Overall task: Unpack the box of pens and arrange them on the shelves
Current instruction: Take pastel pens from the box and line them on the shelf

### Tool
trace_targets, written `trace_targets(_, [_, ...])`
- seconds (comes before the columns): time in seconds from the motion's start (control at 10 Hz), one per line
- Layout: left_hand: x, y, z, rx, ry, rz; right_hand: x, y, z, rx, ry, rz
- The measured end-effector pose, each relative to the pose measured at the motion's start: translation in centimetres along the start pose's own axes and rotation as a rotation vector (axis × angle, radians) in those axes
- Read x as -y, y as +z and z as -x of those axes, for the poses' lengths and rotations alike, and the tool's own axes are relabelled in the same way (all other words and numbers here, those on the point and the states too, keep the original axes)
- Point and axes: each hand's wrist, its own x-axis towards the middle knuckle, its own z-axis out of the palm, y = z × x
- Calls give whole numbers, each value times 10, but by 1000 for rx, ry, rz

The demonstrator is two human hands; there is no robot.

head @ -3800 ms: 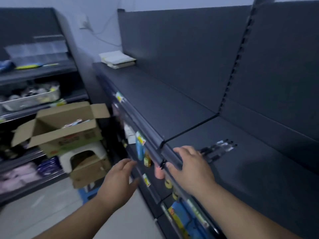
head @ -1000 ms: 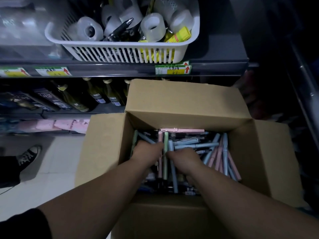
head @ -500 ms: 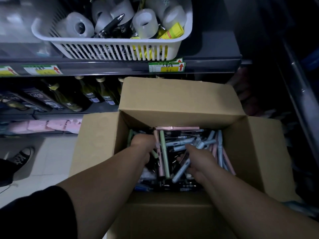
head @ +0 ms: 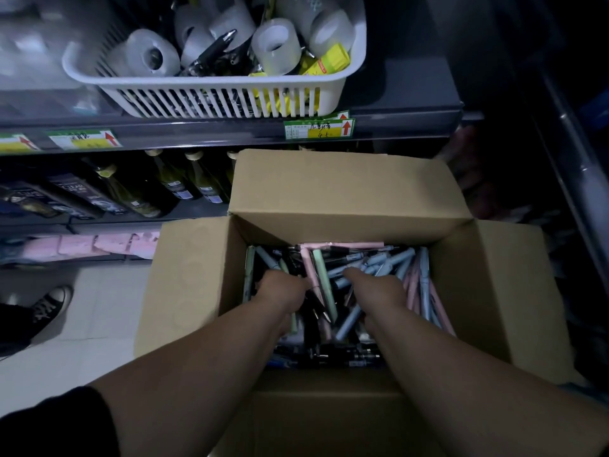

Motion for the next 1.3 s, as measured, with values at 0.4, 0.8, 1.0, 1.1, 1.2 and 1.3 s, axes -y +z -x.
trace_targets(0.4, [15,8,0,-22,96,94,-5,-7,14,83,-57,-4])
trace_targets(0.8, [8,2,40,86,-37,323,6,-39,34,82,-71,-191])
trace_targets(1.0, [1,-2,67,189,68,245,10,-62,64,-48,-250,-342])
trace_targets(1.1, [-4,-6,82,215,197,154,13,-78,80,-112,-377,-366])
trace_targets(1.2, [-5,-8,98,218,298,97,14,-94,100,-160,-454,-357])
trace_targets(1.3, [-2,-5,115,209,400,40,9,-112,120,-160,-476,-421])
